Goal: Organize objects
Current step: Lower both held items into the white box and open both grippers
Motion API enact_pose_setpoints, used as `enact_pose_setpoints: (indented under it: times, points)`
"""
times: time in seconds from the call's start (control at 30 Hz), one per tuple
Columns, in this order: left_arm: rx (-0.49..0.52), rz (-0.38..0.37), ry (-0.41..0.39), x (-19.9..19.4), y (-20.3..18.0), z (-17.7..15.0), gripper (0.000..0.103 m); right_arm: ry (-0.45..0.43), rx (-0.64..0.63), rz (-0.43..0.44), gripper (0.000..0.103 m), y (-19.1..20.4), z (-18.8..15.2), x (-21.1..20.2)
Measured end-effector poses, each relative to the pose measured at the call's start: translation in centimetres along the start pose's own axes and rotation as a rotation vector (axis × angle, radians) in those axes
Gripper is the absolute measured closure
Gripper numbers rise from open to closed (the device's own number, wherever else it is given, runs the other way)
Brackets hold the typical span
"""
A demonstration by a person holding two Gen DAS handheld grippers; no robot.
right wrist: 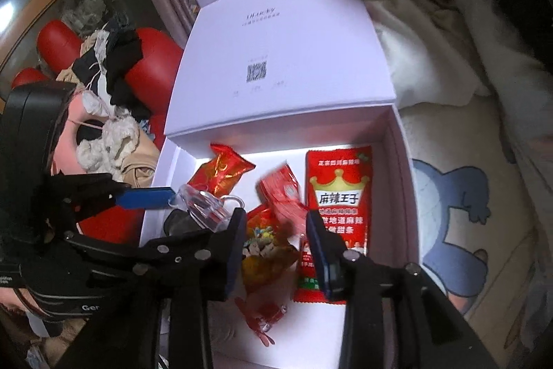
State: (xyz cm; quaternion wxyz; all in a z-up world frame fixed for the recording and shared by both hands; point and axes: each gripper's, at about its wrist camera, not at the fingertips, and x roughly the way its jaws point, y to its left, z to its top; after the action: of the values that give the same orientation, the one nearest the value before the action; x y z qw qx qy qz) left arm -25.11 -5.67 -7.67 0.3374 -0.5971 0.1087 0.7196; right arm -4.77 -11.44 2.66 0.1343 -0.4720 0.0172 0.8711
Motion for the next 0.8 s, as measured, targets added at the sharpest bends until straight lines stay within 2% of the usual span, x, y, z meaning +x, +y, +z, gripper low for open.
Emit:
enact_pose_setpoints:
  times: [0.17,0.37,0.8]
  points:
    - [-0.006,0.01,-0.038,-2.4,-0.2,0.0,0.045,-0.032,-0.017,-0.009,0.064,0.3,0.0,-2.5]
    - [-0.004,0.023,-0.084,-5.2,-1.3,-0.4,0.045,-0.073,-0.034,-0.019,0.056,0.3,-0.5,-5.9]
    - [0.017,0.026,-0.172,-11.5,-4.8,-2.3,0.044,-0.157,-0.052,-0.055,0.054,0.6,-2.1,-14.0]
